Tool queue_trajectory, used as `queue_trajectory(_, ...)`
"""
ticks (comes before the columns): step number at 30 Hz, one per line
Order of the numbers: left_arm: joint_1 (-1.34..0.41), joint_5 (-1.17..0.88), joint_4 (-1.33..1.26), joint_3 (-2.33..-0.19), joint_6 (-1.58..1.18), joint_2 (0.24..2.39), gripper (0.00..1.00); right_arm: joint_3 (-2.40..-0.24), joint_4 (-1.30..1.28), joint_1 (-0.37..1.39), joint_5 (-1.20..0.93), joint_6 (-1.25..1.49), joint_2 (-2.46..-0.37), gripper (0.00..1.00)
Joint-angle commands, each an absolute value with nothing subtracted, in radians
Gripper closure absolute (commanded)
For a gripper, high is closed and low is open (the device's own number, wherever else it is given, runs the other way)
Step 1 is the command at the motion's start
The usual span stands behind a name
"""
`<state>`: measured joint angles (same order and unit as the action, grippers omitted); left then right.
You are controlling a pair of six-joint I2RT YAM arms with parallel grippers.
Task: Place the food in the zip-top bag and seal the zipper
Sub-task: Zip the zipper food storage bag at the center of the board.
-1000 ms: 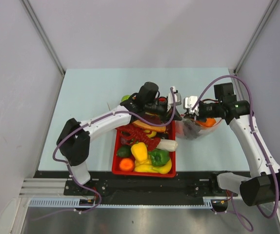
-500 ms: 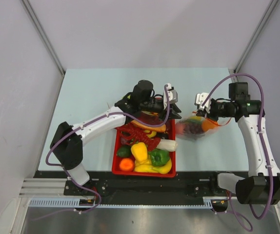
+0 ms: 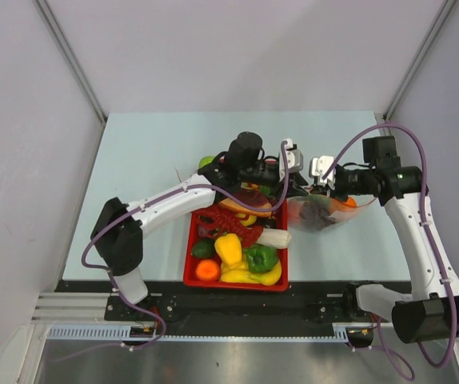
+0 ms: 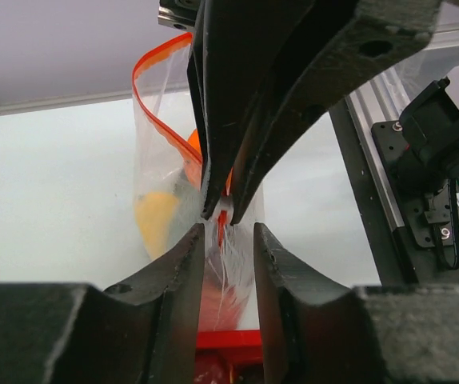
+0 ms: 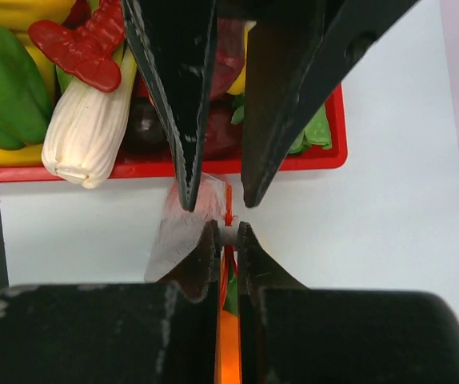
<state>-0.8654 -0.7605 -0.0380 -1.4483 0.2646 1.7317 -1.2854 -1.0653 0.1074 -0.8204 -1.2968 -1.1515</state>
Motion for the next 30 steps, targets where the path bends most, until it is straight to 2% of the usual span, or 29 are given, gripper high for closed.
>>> queue_trajectory(1, -0.879, -0.759, -0.049, -1.506, 0.29, 1.752, 0.66, -1.321, -1.015, 0.126, -0.854, -1.264, -1.118, 1.0)
queue_trajectory(2, -0.882, -0.759, -0.048, -1.509, 0.291, 1.756, 0.68, -1.319, -1.014, 0.127, -0.853, -1.264, -1.12, 1.0)
queue_trajectory(3, -0.882, -0.759, -0.048, -1.509, 0.29, 1.758, 0.81, -1.319, -1.014, 0.129, -0.851, -1.262, -1.12, 1.0)
queue_trajectory(4, -0.884, -0.759, -0.048, -1.512, 0.294, 1.758, 0.89, -1.318, -1.015, 0.129, -0.848, -1.262, -1.12, 1.0)
queue_trajectory(6, -0.884, -0.765, -0.048, -1.509, 0.298, 1.756, 1.0, -1.31, -1.017, 0.13, -0.842, -1.267, -1.12, 1.0)
queue_trajectory(13, -0.859, -0.773, -0.066, -1.445, 0.288, 1.712, 1.0, -1.256, -1.048, 0.117, -0.761, -1.307, -1.111, 1.0)
queue_trajectory(30, -0.741, -0.752, -0.091, -1.385, 0.238, 1.64, 1.0, -1.233, -1.207, -0.205, -0.744, -1.541, -1.103, 1.0)
